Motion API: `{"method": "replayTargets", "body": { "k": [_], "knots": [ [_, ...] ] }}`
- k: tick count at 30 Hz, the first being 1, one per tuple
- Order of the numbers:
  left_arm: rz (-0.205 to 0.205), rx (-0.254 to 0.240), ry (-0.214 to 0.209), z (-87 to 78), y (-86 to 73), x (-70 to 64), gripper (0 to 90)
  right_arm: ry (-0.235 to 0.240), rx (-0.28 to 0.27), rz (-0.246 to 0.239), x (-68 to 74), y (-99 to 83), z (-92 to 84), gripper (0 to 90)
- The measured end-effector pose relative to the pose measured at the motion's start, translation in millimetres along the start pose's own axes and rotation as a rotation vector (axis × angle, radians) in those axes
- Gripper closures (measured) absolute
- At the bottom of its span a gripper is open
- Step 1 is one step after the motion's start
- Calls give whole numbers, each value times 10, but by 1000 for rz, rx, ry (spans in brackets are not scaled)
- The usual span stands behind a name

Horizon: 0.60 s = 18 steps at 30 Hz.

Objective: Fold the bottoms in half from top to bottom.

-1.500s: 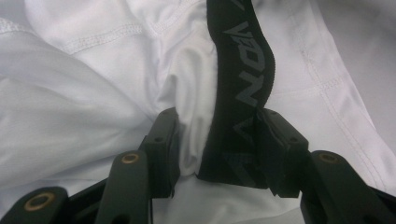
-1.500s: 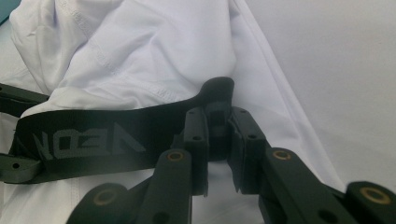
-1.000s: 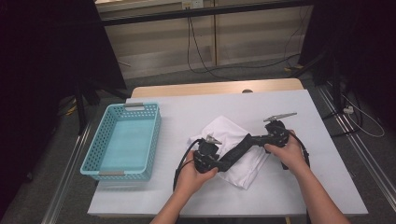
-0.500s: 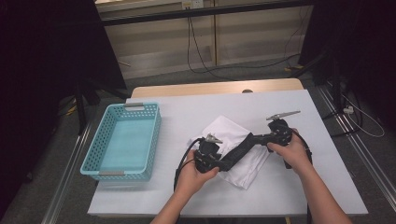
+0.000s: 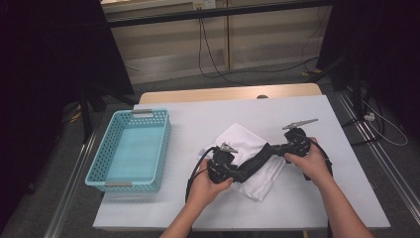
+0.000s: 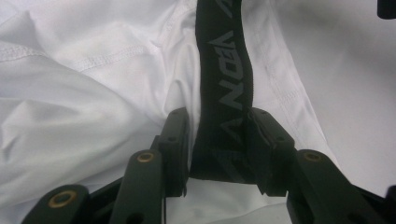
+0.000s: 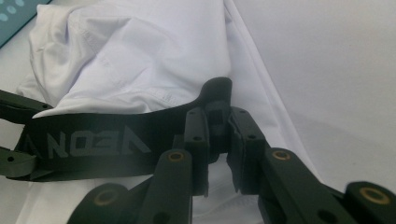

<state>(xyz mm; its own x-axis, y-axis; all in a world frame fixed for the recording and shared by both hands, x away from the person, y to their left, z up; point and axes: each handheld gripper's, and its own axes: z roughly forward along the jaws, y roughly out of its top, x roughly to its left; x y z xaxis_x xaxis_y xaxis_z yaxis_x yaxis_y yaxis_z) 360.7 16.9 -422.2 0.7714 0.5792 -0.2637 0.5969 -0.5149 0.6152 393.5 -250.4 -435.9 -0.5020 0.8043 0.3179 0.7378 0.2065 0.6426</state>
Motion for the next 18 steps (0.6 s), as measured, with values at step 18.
{"method": "replayTargets", "body": {
  "k": [18],
  "knots": [
    [-14,7,-32,-10,35,-15,714,3,7,6,-20,-40,-82,797]
  ]
}}
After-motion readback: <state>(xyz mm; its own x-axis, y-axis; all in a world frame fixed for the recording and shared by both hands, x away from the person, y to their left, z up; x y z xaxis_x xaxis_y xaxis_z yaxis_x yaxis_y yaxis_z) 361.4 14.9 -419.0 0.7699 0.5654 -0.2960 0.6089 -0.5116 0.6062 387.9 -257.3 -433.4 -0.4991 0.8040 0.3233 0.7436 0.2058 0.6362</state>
